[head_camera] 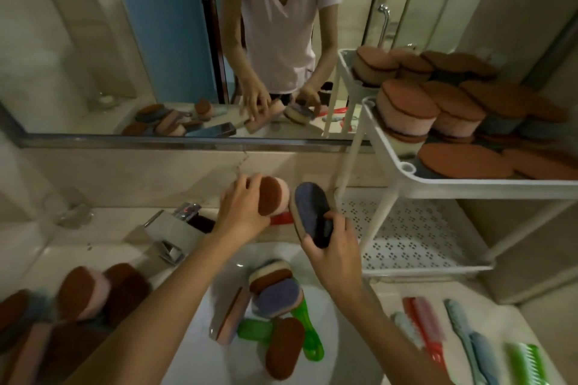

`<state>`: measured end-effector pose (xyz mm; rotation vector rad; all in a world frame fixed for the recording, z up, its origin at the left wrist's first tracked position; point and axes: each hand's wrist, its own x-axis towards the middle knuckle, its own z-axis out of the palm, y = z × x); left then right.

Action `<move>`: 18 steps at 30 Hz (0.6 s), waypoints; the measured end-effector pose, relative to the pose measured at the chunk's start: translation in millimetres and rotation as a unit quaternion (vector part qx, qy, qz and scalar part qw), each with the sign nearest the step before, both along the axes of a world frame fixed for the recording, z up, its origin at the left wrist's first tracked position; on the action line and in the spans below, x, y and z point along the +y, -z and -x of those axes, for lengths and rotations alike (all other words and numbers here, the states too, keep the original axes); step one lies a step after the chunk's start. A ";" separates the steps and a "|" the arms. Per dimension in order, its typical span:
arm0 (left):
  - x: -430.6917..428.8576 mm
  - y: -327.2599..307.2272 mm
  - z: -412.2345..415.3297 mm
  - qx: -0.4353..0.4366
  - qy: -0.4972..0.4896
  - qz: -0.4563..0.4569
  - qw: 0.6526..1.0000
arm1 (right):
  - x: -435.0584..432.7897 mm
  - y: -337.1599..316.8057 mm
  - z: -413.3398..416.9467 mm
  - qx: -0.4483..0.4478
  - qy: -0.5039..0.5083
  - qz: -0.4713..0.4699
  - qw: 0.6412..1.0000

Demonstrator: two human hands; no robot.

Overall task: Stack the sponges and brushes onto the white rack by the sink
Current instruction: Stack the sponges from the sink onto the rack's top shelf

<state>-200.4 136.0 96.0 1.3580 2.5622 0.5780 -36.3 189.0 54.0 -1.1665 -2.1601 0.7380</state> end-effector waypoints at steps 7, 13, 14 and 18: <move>-25.7 -91.0 -57.8 -0.006 -0.049 -0.228 0.972 | -16.1 -98.4 -50.4 0.122 -0.015 -0.124 0.985; -1.9 -147.1 -105.6 0.033 0.011 -0.266 0.963 | 21.8 -167.8 -112.0 0.192 0.027 -0.153 0.969; 5.8 -153.8 -114.9 0.041 0.020 -0.261 0.964 | 31.9 -177.8 -124.6 0.202 0.048 -0.145 0.967; 41.7 -173.3 -152.4 0.063 0.081 -0.212 0.972 | 72.4 -208.3 -169.0 0.158 0.123 -0.171 0.965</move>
